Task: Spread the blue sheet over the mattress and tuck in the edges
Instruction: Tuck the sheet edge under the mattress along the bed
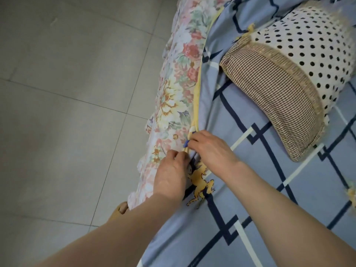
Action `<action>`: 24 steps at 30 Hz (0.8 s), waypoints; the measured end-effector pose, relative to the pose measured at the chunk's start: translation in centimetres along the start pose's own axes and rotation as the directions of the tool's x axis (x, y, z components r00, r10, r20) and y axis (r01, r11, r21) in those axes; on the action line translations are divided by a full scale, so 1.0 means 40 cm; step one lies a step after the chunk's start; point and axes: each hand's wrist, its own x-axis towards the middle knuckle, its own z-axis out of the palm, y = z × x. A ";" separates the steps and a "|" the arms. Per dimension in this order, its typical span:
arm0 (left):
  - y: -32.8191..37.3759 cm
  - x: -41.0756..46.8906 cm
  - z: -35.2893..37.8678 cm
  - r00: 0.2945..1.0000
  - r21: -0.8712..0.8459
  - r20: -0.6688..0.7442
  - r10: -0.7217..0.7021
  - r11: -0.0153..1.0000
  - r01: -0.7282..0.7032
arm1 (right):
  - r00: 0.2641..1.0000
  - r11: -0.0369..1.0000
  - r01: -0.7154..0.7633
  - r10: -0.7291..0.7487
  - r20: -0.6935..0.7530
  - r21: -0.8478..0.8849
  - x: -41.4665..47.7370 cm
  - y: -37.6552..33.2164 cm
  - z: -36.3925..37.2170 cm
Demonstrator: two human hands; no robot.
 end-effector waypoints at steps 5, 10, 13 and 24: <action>0.000 0.029 -0.015 1.000 -0.014 0.012 -0.017 1.000 0.017 | 0.998 0.999 0.027 -0.028 0.049 0.030 0.042 0.029 -0.021; 0.004 0.046 0.001 0.998 0.029 0.033 -0.044 0.999 0.044 | 0.993 0.997 0.080 -0.079 0.091 0.002 0.068 0.055 -0.026; 0.006 0.054 0.003 0.996 0.045 0.063 -0.066 0.997 0.063 | 0.990 0.997 0.078 -0.075 0.122 -0.017 0.078 0.058 -0.028; -0.036 0.120 -0.100 0.981 -0.095 -0.030 -0.194 0.977 0.190 | 0.974 0.985 0.036 0.004 -0.227 0.168 0.201 -0.040 -0.047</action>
